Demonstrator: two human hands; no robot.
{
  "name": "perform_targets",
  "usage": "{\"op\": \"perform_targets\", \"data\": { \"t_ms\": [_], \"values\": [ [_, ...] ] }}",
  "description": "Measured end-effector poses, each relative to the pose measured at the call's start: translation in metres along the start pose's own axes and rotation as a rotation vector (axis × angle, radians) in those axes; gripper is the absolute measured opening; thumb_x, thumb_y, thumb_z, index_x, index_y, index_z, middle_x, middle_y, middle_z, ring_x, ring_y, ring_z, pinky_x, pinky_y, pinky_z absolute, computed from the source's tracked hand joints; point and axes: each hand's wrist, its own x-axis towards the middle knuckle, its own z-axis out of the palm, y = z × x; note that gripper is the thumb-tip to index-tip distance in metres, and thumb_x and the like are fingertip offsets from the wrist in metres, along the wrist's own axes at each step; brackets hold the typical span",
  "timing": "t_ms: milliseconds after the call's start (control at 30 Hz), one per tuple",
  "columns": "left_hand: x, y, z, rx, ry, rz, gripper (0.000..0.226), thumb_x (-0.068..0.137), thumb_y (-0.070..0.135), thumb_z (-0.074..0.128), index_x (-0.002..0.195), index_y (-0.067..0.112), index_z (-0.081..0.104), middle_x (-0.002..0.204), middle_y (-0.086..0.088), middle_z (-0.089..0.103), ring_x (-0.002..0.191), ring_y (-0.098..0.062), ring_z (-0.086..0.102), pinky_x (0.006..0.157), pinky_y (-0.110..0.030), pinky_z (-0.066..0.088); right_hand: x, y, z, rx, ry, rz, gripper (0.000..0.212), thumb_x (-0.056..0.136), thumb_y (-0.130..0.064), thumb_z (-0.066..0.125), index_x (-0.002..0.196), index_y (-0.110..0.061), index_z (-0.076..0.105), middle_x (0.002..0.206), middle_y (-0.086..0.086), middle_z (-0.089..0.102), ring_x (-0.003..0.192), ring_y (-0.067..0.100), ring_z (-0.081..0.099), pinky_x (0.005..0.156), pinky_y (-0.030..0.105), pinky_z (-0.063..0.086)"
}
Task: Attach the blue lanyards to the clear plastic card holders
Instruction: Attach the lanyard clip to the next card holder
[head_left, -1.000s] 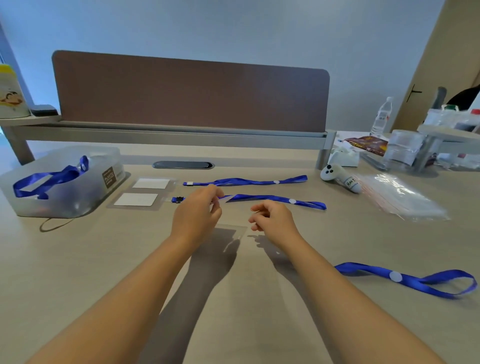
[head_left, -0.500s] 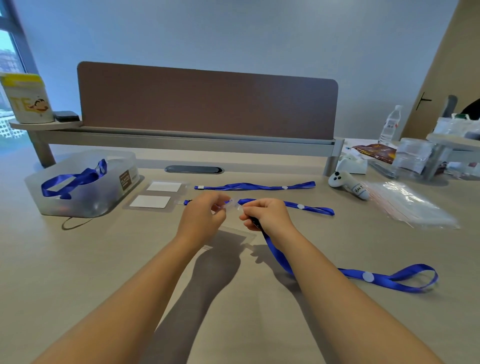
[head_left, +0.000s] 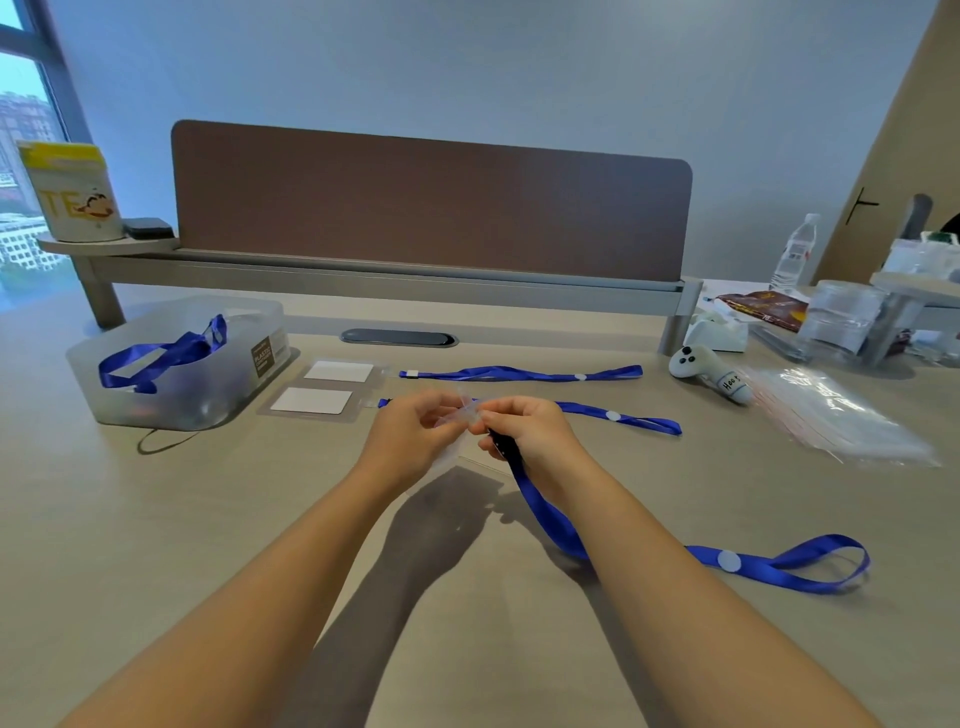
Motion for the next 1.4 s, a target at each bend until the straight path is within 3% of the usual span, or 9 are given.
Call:
{"op": "perform_targets", "data": {
  "t_ms": [300,500,667,800,933,1067,1233,1400],
  "values": [
    [-0.001,-0.007,-0.002,0.15,0.131,0.096,0.026,0.08,0.007,0.06,0.106,0.007,0.061,0.108,-0.014,0.067,0.088,-0.016,0.056,0.078,-0.027,0.047,0.002,-0.003,0.002,-0.065,-0.03,0.082,0.016,0.09,-0.01,0.053,0.077,-0.011,0.061,0.073,0.005,0.061,0.061,0.012,0.056,0.062,0.02,0.049],
    [-0.004,-0.007,-0.005,0.285,0.107,0.187,0.031,0.081,0.005,0.058,0.112,0.01,0.058,0.111,-0.014,0.066,0.099,-0.028,0.062,0.081,-0.026,0.046,-0.001,-0.007,0.004,-0.114,0.003,0.082,0.02,0.091,-0.015,0.052,0.072,-0.011,0.058,0.067,0.004,0.058,0.054,0.011,0.052,0.056,0.02,0.046],
    [-0.004,-0.008,-0.01,0.416,0.04,0.191,0.039,0.085,0.009,0.054,0.122,0.019,0.051,0.118,-0.011,0.064,0.103,-0.026,0.061,0.09,-0.032,0.048,-0.002,-0.01,0.009,0.011,0.015,0.083,0.025,0.092,-0.024,0.05,0.073,-0.009,0.057,0.064,0.005,0.057,0.049,0.011,0.047,0.052,0.02,0.043],
    [-0.007,-0.008,-0.012,0.439,-0.026,0.206,0.042,0.084,0.009,0.056,0.123,0.022,0.05,0.121,-0.007,0.062,0.1,-0.022,0.063,0.088,-0.034,0.049,0.001,-0.011,0.012,-0.072,0.082,0.083,0.029,0.088,-0.031,0.056,0.071,-0.008,0.057,0.062,0.004,0.057,0.05,0.012,0.049,0.052,0.019,0.043],
    [-0.006,-0.011,-0.015,0.403,-0.082,0.163,0.041,0.081,0.017,0.061,0.12,0.024,0.053,0.119,-0.005,0.064,0.098,-0.018,0.062,0.089,-0.037,0.051,0.001,-0.009,0.011,-0.107,0.07,0.079,0.019,0.088,-0.016,0.055,0.071,-0.007,0.057,0.063,0.005,0.057,0.051,0.011,0.049,0.054,0.02,0.043],
    [-0.003,-0.008,-0.012,0.163,-0.054,0.059,0.025,0.084,0.017,0.057,0.108,0.015,0.061,0.107,-0.009,0.067,0.092,-0.016,0.059,0.085,-0.032,0.05,0.001,-0.004,0.01,-0.16,0.026,0.007,0.02,0.089,-0.011,0.053,0.07,-0.01,0.059,0.067,0.002,0.059,0.057,0.009,0.053,0.059,0.018,0.045],
    [0.004,-0.003,-0.01,0.096,-0.008,-0.047,0.018,0.086,0.019,0.054,0.098,0.01,0.065,0.092,-0.007,0.066,0.083,-0.015,0.056,0.072,-0.026,0.046,0.002,-0.003,0.012,-0.164,0.021,-0.044,0.019,0.089,-0.01,0.053,0.1,0.002,0.063,0.077,0.001,0.061,0.066,0.007,0.055,0.062,0.016,0.046],
    [0.007,0.002,-0.008,0.106,-0.003,-0.088,0.019,0.085,0.015,0.055,0.097,0.005,0.065,0.082,-0.003,0.058,0.076,-0.013,0.052,0.062,-0.014,0.04,0.002,-0.002,0.014,-0.171,0.028,-0.073,0.02,0.088,-0.007,0.054,0.103,0.003,0.064,0.085,0.005,0.063,0.067,0.005,0.057,0.061,0.013,0.046]
  ]
}}
